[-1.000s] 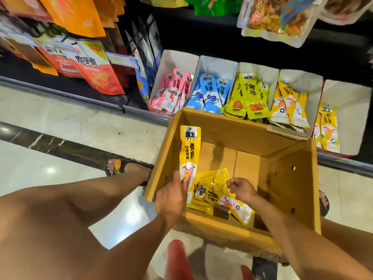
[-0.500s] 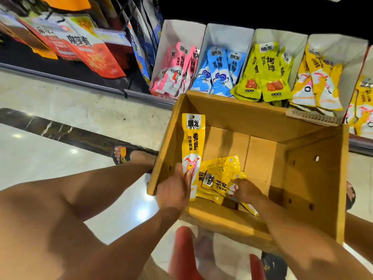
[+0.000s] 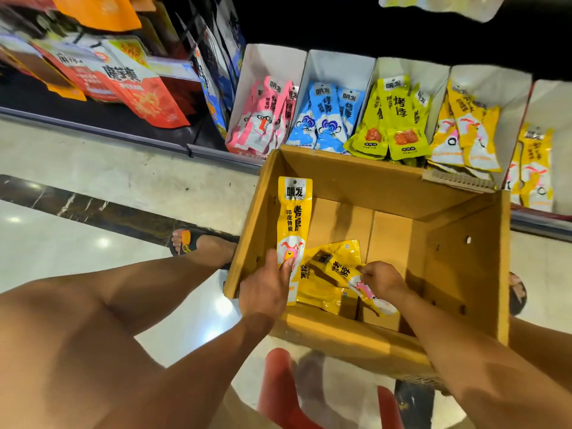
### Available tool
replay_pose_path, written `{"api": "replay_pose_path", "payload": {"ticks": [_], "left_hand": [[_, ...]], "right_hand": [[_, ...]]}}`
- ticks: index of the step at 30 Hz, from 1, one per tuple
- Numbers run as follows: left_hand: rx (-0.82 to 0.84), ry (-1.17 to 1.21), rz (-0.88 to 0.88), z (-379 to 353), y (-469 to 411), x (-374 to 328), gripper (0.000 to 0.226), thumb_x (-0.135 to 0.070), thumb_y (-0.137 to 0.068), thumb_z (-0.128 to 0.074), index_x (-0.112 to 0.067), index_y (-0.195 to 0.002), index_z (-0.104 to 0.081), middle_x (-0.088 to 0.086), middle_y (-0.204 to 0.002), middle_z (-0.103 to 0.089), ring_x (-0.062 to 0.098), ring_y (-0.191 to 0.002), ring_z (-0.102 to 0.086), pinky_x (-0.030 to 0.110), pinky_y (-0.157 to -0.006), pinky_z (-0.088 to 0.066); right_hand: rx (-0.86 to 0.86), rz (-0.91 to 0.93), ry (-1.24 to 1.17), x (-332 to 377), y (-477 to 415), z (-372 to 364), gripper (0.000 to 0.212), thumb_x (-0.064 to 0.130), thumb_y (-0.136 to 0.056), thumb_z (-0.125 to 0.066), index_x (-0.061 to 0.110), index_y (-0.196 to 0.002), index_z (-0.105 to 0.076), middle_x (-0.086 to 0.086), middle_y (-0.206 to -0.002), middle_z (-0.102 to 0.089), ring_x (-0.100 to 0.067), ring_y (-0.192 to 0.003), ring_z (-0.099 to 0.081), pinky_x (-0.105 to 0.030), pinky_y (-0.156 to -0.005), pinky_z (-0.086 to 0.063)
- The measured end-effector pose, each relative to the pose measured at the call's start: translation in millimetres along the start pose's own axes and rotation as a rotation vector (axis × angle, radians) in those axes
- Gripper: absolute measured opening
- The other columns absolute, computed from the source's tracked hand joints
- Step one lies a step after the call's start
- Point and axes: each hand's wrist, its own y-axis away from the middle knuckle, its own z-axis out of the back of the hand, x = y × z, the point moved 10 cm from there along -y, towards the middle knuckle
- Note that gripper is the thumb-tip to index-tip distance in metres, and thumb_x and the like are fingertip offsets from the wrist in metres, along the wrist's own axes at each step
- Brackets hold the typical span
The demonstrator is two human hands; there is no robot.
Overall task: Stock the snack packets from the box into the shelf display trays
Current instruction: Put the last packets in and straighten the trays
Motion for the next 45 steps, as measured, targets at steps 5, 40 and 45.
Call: {"api": "replay_pose_path", "payload": {"ticks": [5, 40, 45], "left_hand": [[0.106, 0.095, 0.013, -6.0, -0.9, 3.5, 0.036, -0.069, -0.099, -0.025, -0.035, -0.106, -0.034, 0.0, -0.102, -0.072, 0.022, -0.085, -0.072, 0.035, -0.068, -0.056], [0.398, 1.136, -0.171, 13.7, -27.5, -369.3, 0.025, -0.014, -0.096, -0.069, -0.022, -0.12, -0.065, -0.005, -0.117, -0.076, 0.017, -0.106, -0.072, 0.047, -0.099, -0.056], [0.4, 1.102, -0.197, -11.0, -42.9, -402.5, 0.022, -0.017, -0.102, -0.062, -0.022, -0.123, -0.062, -0.008, -0.119, -0.071, 0.015, -0.111, -0.068, 0.038, -0.099, -0.053]], "right_hand": [[-0.1, 0.035, -0.114, 17.2, 15.2, 53.2, 0.012, 0.017, -0.092, -0.067, 0.014, -0.083, -0.075, -0.006, -0.089, -0.069, -0.022, -0.082, -0.059, -0.028, -0.068, -0.041], [-0.214, 0.1, -0.935, -49.4, 167.5, 332.0, 0.01, 0.021, -0.095, -0.067, 0.012, -0.096, -0.062, -0.018, -0.088, -0.059, -0.017, -0.061, -0.056, -0.025, -0.053, -0.042], [-0.24, 0.068, -1.117, -96.5, 146.7, 358.2, 0.01, 0.007, -0.1, -0.054, 0.014, -0.093, -0.057, -0.008, -0.082, -0.062, -0.023, -0.064, -0.066, -0.026, -0.052, -0.048]]}}
